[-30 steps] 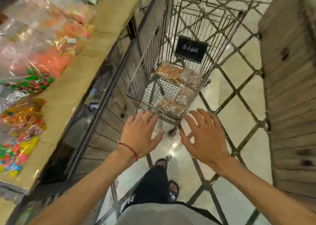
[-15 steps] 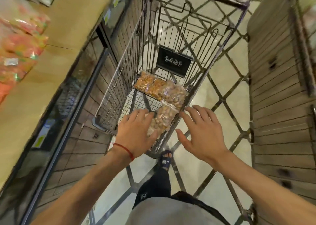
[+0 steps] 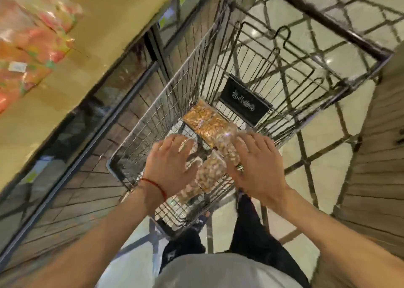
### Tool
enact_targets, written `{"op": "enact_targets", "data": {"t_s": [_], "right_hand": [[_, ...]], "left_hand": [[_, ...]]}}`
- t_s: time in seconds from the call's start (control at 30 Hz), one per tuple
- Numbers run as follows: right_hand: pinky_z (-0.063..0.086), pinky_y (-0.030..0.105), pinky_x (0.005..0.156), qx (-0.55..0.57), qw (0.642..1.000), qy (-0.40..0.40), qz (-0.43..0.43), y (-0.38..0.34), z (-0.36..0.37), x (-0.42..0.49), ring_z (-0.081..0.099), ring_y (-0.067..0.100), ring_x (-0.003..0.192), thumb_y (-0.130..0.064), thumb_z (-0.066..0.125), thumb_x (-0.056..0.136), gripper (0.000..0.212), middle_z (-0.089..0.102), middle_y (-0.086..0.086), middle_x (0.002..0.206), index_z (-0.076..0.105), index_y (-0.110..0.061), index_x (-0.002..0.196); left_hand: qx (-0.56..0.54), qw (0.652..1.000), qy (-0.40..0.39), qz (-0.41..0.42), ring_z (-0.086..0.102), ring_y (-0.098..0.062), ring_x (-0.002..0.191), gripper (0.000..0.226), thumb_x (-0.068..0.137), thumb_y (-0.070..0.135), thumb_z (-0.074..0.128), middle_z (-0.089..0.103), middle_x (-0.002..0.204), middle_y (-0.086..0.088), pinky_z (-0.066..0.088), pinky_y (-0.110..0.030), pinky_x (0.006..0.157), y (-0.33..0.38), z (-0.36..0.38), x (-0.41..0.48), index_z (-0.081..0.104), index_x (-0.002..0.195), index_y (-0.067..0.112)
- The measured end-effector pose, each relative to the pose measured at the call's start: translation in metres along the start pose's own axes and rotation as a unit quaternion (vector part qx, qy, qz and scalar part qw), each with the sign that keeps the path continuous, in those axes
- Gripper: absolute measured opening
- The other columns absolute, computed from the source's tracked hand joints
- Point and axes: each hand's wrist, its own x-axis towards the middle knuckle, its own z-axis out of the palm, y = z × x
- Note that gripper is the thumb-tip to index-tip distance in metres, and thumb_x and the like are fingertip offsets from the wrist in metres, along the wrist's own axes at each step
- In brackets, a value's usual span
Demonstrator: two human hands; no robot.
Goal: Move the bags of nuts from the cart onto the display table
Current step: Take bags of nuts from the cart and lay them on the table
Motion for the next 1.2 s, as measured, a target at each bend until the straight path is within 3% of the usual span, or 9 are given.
{"op": "enact_targets", "data": {"t_s": [0.2, 0.37, 0.57, 0.73, 1.03, 1.2], "right_hand": [[0.039, 0.051, 0.115, 0.006, 0.991, -0.034, -0.126, 0.069, 0.000, 0.067, 0.055, 0.033, 0.135, -0.053, 0.047, 0.099, 0.058, 0.066, 0.012, 0.137, 0.063, -0.013, 0.138], [0.037, 0.049, 0.114, 0.016, 0.981, -0.030, -0.190, 0.109, 0.005, 0.108, 0.056, 0.034, 0.133, -0.049, 0.046, 0.098, 0.056, 0.066, 0.013, 0.137, 0.065, -0.012, 0.136], [0.046, 0.053, 0.110, 0.040, 0.978, -0.029, -0.201, 0.111, 0.022, 0.140, 0.060, 0.035, 0.127, -0.048, 0.051, 0.097, 0.053, 0.067, 0.015, 0.132, 0.065, -0.011, 0.133], [0.047, 0.049, 0.106, 0.032, 0.979, -0.022, -0.202, 0.092, 0.048, 0.160, 0.061, 0.034, 0.121, -0.045, 0.055, 0.096, 0.050, 0.068, 0.014, 0.125, 0.067, -0.008, 0.126], [0.042, 0.048, 0.111, 0.010, 0.983, -0.086, -0.163, 0.059, 0.124, 0.200, 0.058, 0.032, 0.125, -0.048, 0.063, 0.093, 0.048, 0.068, 0.010, 0.126, 0.069, -0.015, 0.128], [0.051, 0.048, 0.104, 0.098, 0.973, -0.162, -0.134, 0.049, 0.176, 0.221, 0.061, 0.030, 0.121, -0.049, 0.048, 0.093, 0.056, 0.068, 0.009, 0.127, 0.065, -0.016, 0.135]], "left_hand": [[0.000, 0.997, -0.003, -0.079, 0.045, -0.030, 0.140, 0.060, 0.097, 0.058, 0.041, 0.054, 0.148, -0.007, 0.036, -0.053, 0.118, 0.040, -0.011, 0.038, 0.053, 0.144, 0.023], [-0.004, 0.991, -0.015, -0.135, 0.045, -0.029, 0.141, 0.065, 0.098, 0.063, 0.033, 0.052, 0.151, -0.009, 0.035, -0.054, 0.118, 0.067, -0.016, 0.067, 0.050, 0.147, 0.022], [-0.027, 0.982, -0.018, -0.188, 0.044, -0.032, 0.143, 0.065, 0.100, 0.063, 0.031, 0.050, 0.153, -0.009, 0.031, -0.054, 0.119, 0.060, -0.012, 0.082, 0.046, 0.148, 0.023], [-0.052, 0.980, -0.030, -0.187, 0.046, -0.031, 0.139, 0.060, 0.100, 0.062, 0.039, 0.053, 0.147, -0.009, 0.035, -0.054, 0.116, 0.028, 0.007, 0.103, 0.049, 0.146, 0.024], [-0.086, 0.982, -0.055, -0.160, 0.045, -0.033, 0.141, 0.059, 0.100, 0.063, 0.036, 0.050, 0.153, -0.008, 0.035, -0.057, 0.116, -0.029, 0.061, 0.147, 0.049, 0.144, 0.026], [-0.074, 0.980, -0.080, -0.165, 0.045, -0.032, 0.138, 0.061, 0.099, 0.061, 0.038, 0.052, 0.149, -0.008, 0.042, -0.057, 0.109, -0.046, 0.097, 0.170, 0.051, 0.144, 0.022]]}}
